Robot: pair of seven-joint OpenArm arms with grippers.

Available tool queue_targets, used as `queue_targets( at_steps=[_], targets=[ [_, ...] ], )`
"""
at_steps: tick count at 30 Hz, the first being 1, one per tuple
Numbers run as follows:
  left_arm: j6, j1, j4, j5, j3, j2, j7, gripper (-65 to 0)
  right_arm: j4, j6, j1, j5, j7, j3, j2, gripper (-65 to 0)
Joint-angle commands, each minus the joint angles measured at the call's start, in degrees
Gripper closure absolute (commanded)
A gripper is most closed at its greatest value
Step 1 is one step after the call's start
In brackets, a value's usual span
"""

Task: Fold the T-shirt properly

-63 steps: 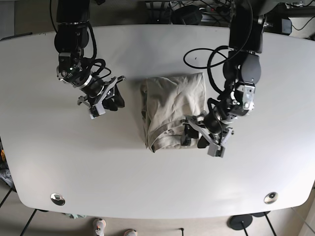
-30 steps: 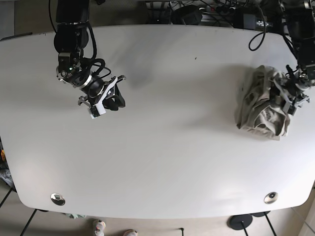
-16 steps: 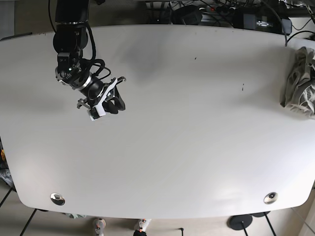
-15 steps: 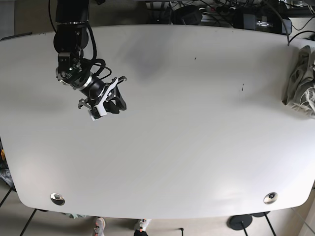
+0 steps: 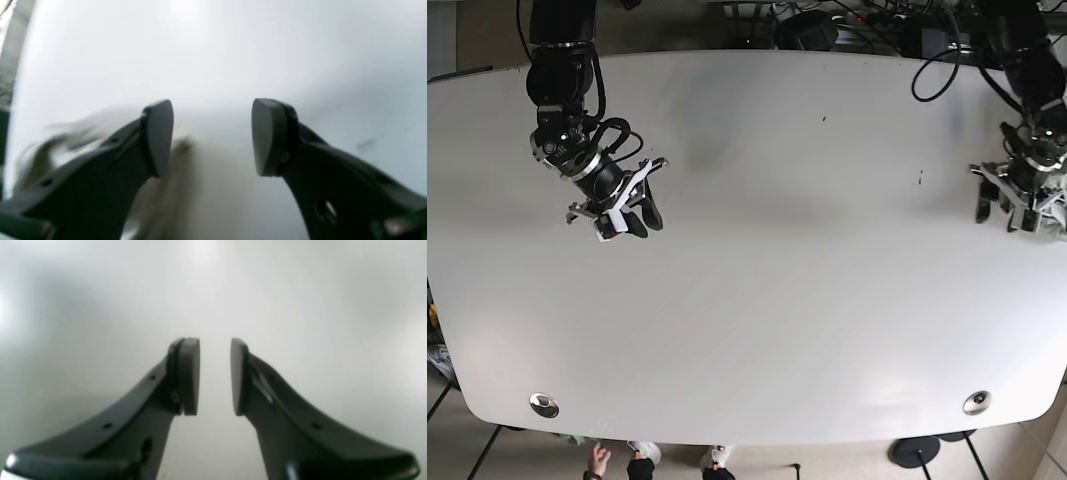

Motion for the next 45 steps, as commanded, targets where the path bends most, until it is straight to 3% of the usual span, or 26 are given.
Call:
queue_targets(
  at_steps=[1,4,7,9,12,17,22,27,32,34,39,45],
  targets=[
    [2.6,-0.7,3.6,-0.7,0.8,2.1,-1.2,-33.8,-0.8,-1.37,-0.2,-1.2,5.3,0.3,0.4,-15.2],
    [6.5,-0.7,6.5,0.1,2.5,9.6,-4.3,-33.5,-2.9,-3.39,-1.8,-1.6,11.3,0.4,1.0,-15.2],
    [9.2,-0.2,6.5,6.7,6.0,16.5,-12.0,-30.0,-3.8,-4.45,-3.7,-1.9,15.6,1.5,1.0,-15.2],
    [9.9,1.7,6.8,11.5,8.6,21.5,-16.4,-29.4,-3.8,-4.01,-4.8,-1.7,16.2,3.7,0.9,-15.2],
    [9.9,4.2,8.4,13.9,10.4,25.2,-17.0,-29.3,-3.1,-3.92,-6.6,-1.6,16.4,5.1,1.1,-15.2],
    [9.8,12.2,15.0,14.0,10.4,30.2,-17.0,-29.3,1.4,-3.92,-11.5,-1.4,16.4,7.5,1.2,-15.2],
    [9.8,16.4,18.4,14.0,10.4,30.3,-16.8,-29.3,2.2,-3.92,-13.2,-1.4,16.2,7.2,0.7,-15.2],
    [9.7,19.1,25.0,13.9,10.4,30.1,-6.7,-29.4,2.3,-3.92,-14.5,-1.4,16.3,7.4,1.0,-15.2],
    [9.7,18.8,25.4,13.9,10.4,30.0,-6.3,-29.3,2.3,-3.92,-14.9,-1.4,16.3,7.3,0.6,-15.2],
    [10.1,27.6,28.9,13.8,12.0,30.9,-6.5,-30.0,8.3,-4.01,-24.3,-0.2,16.9,7.9,0.5,-14.6],
    [10.1,35.4,31.7,13.2,12.4,31.1,-6.5,-29.8,13.1,-4.0,-33.0,2.4,17.6,8.5,0.8,-14.3],
    [9.7,34.8,30.6,14.0,12.3,30.8,-5.1,-29.3,13.3,-4.01,-30.9,1.4,15.3,8.2,0.3,-15.2]
  ],
)
